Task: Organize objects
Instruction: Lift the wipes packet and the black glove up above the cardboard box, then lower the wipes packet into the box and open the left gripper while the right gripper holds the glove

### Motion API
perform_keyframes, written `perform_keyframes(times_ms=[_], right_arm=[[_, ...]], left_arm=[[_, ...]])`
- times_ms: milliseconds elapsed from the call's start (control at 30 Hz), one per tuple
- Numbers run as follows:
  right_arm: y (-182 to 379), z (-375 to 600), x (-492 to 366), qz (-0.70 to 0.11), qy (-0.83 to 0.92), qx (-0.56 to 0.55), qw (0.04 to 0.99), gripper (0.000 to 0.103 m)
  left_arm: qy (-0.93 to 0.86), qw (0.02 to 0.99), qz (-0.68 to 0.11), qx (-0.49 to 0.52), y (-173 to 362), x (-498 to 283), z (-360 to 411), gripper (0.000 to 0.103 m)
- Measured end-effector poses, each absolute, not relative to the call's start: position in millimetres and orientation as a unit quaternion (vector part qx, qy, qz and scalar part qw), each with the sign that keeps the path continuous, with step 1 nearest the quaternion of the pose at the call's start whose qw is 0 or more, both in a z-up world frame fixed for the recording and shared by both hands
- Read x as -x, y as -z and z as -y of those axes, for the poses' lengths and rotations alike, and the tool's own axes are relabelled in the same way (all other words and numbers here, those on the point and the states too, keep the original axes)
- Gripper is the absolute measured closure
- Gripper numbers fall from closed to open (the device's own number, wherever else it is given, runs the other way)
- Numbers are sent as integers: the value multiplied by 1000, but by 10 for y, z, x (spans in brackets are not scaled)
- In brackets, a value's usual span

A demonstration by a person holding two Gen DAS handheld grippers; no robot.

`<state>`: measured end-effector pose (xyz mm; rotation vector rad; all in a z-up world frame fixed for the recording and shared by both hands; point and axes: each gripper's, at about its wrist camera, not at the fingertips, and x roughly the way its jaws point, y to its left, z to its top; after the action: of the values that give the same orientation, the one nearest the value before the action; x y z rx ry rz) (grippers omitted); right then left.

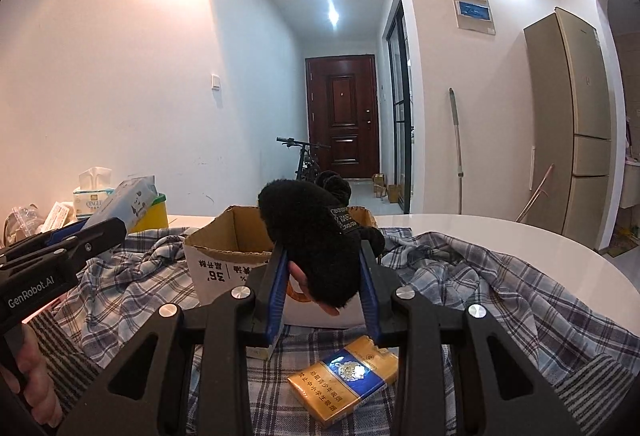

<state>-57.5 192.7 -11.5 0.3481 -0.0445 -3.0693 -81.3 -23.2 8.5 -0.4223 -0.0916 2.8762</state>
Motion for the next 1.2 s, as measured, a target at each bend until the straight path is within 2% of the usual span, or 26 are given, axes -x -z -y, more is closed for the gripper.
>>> perform_keyframes(times_ms=[333, 533, 733, 1033, 1200], right_arm=[[23, -1936, 491, 9, 996, -87, 29, 71], [-262, -2085, 418, 27, 996, -72, 50, 71], [-544, -2037, 246, -35, 998, -1, 52, 71], [-1013, -2045, 512, -32, 994, -26, 103, 72], [-1230, -2064, 664, -27, 995, -7, 92, 71]], left_arm=[[-984, 111, 29, 137, -239, 757, 191, 60], [-983, 138, 23, 121, -541, 635, 74, 60], [-981, 162, 30, 106, -858, 555, -84, 60], [-988, 147, -2, 46, -1308, 680, -358, 60], [-989, 144, 22, 16, -1451, 877, -378, 60]])
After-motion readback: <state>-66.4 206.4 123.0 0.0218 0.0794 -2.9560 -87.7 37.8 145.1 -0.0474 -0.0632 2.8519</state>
